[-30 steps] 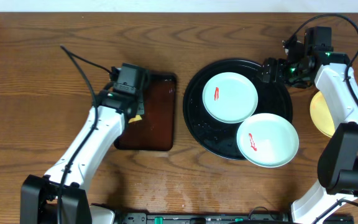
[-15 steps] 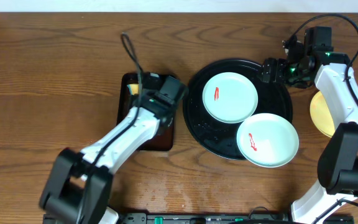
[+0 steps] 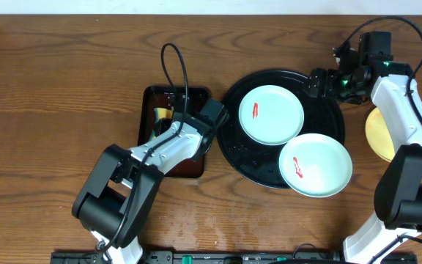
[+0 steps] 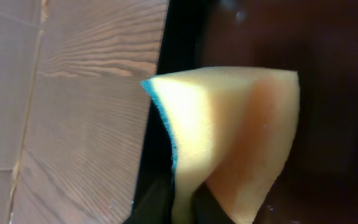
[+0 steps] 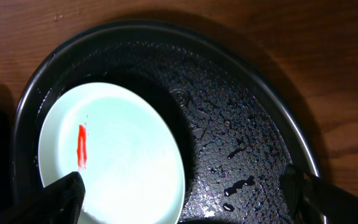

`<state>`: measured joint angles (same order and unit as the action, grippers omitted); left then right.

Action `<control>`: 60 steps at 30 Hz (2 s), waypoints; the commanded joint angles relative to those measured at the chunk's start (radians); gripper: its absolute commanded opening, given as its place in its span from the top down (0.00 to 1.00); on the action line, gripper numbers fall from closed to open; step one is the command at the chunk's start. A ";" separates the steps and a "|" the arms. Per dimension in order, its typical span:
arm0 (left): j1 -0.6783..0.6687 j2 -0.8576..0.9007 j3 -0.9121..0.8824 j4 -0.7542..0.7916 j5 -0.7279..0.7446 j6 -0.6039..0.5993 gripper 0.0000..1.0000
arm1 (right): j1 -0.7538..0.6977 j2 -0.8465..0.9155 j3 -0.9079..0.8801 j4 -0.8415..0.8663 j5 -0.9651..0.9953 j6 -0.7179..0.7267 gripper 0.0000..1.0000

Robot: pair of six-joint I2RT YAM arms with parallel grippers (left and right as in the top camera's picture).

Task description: Clean dirty plates on tray and stack at the side

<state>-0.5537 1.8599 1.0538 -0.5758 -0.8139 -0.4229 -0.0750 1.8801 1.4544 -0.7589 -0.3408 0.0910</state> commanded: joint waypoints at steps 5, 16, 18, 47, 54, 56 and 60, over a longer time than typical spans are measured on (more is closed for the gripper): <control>-0.002 -0.020 -0.003 -0.026 0.148 -0.031 0.75 | 0.004 -0.021 0.018 0.000 -0.004 -0.002 0.01; -0.002 -0.156 -0.002 -0.048 0.354 -0.031 0.75 | 0.004 -0.021 0.018 0.000 -0.004 -0.002 0.01; -0.002 -0.175 -0.002 -0.044 0.420 -0.032 0.75 | 0.004 -0.021 0.018 0.000 -0.004 -0.002 0.01; 0.032 -0.163 -0.005 0.040 0.592 -0.040 0.81 | 0.004 -0.021 0.018 0.000 -0.004 -0.002 0.01; 0.064 -0.128 -0.005 0.057 0.594 -0.040 0.71 | 0.004 -0.021 0.018 0.000 -0.004 -0.002 0.01; 0.075 -0.127 -0.005 0.054 0.594 -0.042 0.71 | 0.004 -0.021 0.018 0.000 -0.004 -0.002 0.01; 0.081 -0.122 -0.005 0.051 0.639 -0.043 0.71 | 0.004 -0.021 0.018 0.000 -0.004 -0.002 0.01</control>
<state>-0.4763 1.7260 1.0542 -0.5201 -0.2089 -0.4606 -0.0750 1.8801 1.4544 -0.7589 -0.3408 0.0910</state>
